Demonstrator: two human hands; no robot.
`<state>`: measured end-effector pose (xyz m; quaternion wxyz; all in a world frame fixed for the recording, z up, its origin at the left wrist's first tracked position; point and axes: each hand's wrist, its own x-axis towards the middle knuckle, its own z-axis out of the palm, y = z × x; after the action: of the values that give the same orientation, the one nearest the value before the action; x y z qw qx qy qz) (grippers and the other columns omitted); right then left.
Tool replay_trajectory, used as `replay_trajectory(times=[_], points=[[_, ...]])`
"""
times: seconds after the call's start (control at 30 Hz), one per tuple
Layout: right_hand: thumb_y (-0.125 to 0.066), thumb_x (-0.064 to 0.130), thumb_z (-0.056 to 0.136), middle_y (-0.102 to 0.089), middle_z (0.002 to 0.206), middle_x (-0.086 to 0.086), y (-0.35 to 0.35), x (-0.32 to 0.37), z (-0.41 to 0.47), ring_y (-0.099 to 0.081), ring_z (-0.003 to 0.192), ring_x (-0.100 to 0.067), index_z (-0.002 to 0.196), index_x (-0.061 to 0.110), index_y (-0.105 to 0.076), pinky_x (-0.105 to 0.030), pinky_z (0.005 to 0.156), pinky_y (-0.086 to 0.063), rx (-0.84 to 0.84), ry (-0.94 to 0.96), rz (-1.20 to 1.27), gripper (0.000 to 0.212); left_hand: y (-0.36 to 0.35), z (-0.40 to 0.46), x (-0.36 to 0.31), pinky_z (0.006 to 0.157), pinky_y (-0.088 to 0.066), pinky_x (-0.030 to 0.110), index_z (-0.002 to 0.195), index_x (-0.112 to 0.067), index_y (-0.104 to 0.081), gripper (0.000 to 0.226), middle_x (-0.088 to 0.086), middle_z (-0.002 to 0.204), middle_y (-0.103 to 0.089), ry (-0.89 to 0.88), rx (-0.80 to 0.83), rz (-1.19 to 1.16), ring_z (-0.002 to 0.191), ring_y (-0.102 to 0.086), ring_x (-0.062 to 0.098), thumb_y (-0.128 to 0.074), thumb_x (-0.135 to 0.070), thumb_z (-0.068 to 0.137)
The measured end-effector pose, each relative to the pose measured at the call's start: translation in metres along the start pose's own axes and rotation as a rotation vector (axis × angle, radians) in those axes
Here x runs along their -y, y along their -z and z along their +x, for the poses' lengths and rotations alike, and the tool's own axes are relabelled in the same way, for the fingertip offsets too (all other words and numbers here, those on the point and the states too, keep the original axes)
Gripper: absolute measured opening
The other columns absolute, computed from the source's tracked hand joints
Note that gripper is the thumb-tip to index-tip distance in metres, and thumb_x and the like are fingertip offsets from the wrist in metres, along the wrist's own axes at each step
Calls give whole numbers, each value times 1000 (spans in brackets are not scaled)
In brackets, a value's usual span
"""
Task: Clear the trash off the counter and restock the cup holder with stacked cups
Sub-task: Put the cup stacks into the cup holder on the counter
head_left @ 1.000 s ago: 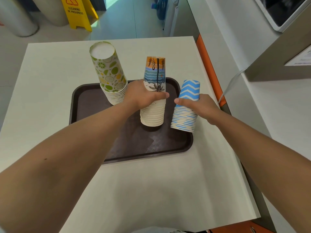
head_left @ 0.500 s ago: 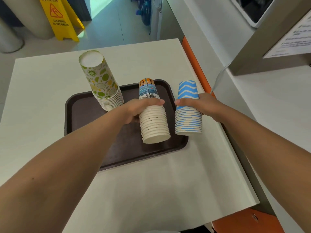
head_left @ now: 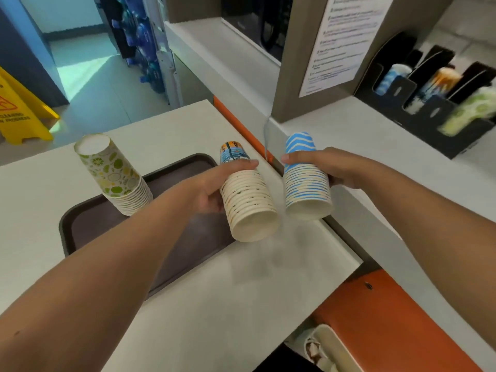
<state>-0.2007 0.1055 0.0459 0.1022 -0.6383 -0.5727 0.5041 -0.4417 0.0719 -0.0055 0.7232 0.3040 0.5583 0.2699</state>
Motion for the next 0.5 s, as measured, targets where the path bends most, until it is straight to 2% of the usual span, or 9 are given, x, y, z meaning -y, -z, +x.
replay_trajectory(times=[0.13, 0.2, 0.27, 0.37, 0.5], points=[[-77, 63, 61, -76, 99, -8, 34, -19, -19, -71, 81, -20, 109, 16, -68, -37, 87, -56, -37, -78, 78, 68, -41, 5, -13, 106, -46, 51, 105, -16, -68, 54, 9, 98, -72, 18, 102, 33, 95, -66, 27, -83, -52, 67], [-77, 66, 58, -76, 101, -8, 53, -28, -23, -72, 83, -20, 110, 18, -67, -39, 90, -56, -69, -102, 98, 71, -60, 12, -21, 106, -46, 50, 110, -17, -67, 66, 10, 104, -71, 24, 145, 50, 97, -66, 28, -86, -56, 60], [-76, 68, 57, -76, 101, -7, 76, -34, -26, -72, 87, -21, 110, 20, -66, -40, 90, -56, -113, -121, 111, 72, -79, 21, -30, 100, -51, 47, 109, -18, -67, 72, 10, 104, -72, 24, 172, 61, 95, -68, 28, -88, -59, 53], [-78, 68, 52, -74, 106, -7, 117, -39, -26, -72, 97, -22, 111, 22, -65, -42, 93, -55, -194, -128, 137, 76, -107, 36, -45, 99, -52, 48, 111, -18, -67, 72, 9, 101, -73, 16, 197, 70, 92, -69, 27, -87, -59, 55], [-77, 62, 62, -72, 105, -4, 180, -40, -16, -67, 88, -19, 114, 23, -65, -36, 91, -52, -282, -100, 180, 66, -143, 60, -71, 83, -57, 42, 108, -17, -66, 64, 9, 95, -72, 3, 224, 91, 82, -71, 25, -81, -61, 65]])
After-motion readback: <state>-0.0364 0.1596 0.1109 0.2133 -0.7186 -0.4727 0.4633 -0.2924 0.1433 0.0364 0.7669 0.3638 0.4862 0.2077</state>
